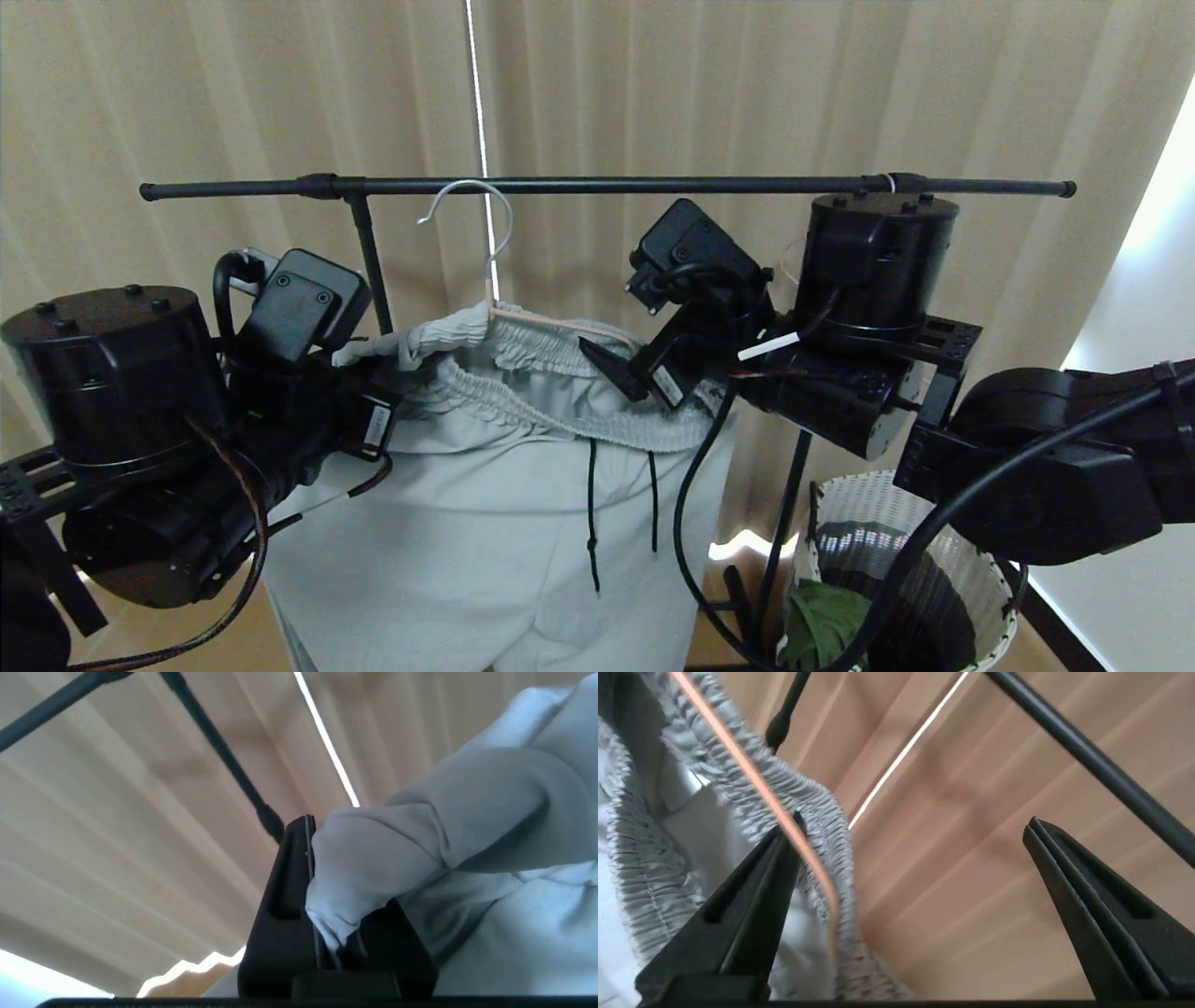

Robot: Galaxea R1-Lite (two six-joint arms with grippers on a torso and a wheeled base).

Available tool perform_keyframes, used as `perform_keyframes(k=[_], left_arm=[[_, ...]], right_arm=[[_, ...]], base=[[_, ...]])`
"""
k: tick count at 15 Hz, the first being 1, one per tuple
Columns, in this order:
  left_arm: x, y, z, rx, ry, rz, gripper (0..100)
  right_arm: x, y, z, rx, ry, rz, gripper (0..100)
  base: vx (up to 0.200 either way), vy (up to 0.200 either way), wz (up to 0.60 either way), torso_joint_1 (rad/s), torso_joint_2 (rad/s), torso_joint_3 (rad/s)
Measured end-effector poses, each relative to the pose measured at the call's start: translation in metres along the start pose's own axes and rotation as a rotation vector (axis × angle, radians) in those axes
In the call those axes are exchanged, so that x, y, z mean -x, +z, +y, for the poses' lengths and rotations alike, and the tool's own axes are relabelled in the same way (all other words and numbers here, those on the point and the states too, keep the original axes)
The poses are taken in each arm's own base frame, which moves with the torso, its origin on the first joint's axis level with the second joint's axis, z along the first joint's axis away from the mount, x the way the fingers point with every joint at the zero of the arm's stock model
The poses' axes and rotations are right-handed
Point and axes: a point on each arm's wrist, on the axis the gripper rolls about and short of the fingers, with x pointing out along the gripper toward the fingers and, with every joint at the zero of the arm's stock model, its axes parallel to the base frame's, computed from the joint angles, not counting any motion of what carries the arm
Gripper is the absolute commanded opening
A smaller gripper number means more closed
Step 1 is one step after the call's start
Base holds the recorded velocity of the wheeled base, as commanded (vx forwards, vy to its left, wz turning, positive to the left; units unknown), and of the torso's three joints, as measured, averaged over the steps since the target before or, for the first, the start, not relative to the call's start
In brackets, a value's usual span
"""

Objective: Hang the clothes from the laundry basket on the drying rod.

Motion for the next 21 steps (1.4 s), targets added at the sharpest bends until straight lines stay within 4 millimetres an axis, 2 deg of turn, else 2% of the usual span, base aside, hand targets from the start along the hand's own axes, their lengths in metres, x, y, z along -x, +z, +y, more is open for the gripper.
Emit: perform_keyframes(k=[8,9,21], left_arm=[[0.011,0.002,-0.004,-0.004,-0.026,-0.053,0],[0.011,0.002,-0.004,-0.004,-0.026,-0.054,0],[0.013,0.003,-0.002,0.007,-0.023,-0.063,0]], right_arm=[[-0.006,-0.004,0.005,0.014,0.009,0.011,100],[-0.006,-0.004,0.005,0.014,0.010,0.012,0],[-0.006,-0.004,0.012,0.015,0.028,0.010,0]], base=[[0.000,0.000,0.00,0.000,0.00,0.000],[0.000,0.000,0.00,0.000,0.00,0.000],[0.000,0.000,0.00,0.000,0.00,0.000]])
